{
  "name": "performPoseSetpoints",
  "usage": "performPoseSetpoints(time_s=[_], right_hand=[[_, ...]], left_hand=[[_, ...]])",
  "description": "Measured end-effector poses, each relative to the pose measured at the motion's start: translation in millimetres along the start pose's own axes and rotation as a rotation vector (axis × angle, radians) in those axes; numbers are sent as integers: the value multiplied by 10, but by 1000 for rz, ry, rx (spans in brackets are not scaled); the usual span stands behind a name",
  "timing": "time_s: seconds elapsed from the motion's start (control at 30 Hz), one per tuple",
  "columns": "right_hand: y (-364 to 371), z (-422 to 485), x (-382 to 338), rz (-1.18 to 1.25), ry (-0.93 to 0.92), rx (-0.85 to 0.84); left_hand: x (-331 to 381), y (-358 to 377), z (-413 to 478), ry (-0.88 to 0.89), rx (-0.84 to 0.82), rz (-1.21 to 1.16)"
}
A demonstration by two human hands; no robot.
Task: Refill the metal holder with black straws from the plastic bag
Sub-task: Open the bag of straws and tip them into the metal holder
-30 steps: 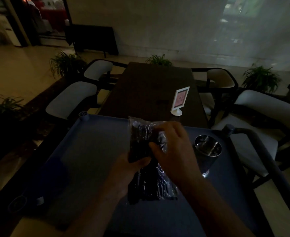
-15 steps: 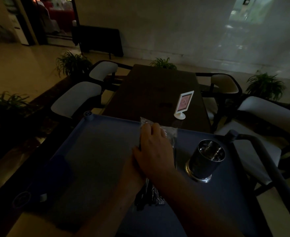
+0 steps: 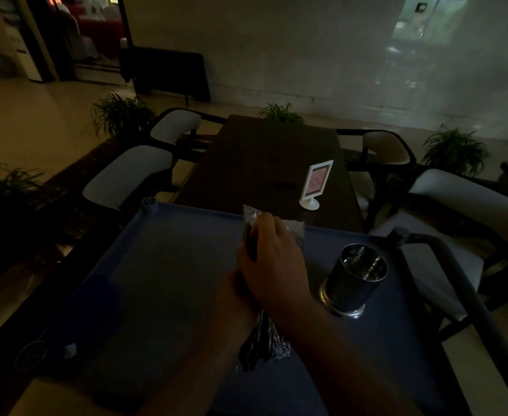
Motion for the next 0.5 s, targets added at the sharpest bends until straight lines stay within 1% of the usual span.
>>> performPoseSetpoints(time_s=[0.07, 0.13, 0.2, 0.27, 0.4, 0.5], right_hand=[[-23, -30, 7, 19, -9, -4], [-51, -58, -5, 4, -22, -3], [-71, -76, -2, -19, -27, -6], [-78, -91, 26, -11, -26, -12], [-46, -107, 94, 45, -19, -33], [-57, -80, 154, 135, -14, -46]], left_hand=[[12, -26, -39, 25, -1, -6], [-6, 23, -51, 13, -39, -23], [-6, 45, -53, 43, -59, -92], [-26, 65, -60, 58, -88, -113], [-91, 96, -88, 46, -145, -241], [-85, 93, -92, 52, -174, -297]])
Point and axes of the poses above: each hand's wrist, its own z-axis towards the middle knuckle, its own y-axis out of the palm, x = y × z, the point moved 10 cm from there along z, towards the middle knuckle, and after that the axes turned 13 degrees about -x, right-handed, at the moved point
